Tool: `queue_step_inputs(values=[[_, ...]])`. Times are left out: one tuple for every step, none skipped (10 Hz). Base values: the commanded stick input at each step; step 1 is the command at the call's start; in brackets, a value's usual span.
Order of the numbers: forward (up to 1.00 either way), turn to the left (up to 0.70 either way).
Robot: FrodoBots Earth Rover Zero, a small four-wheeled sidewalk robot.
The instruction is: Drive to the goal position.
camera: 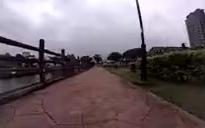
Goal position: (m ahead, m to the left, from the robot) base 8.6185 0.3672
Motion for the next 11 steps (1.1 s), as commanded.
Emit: queue_step_inputs(values=[[1.00,0.00],[1.00,0.00],[1.00,0.00],[1.00,0.00],[1.00,0.00],[1.00,0.00],[1.00,0.00],[1.00,0.00],[1.00,0.00],[1.00,0.00],[1.00,0.00]])
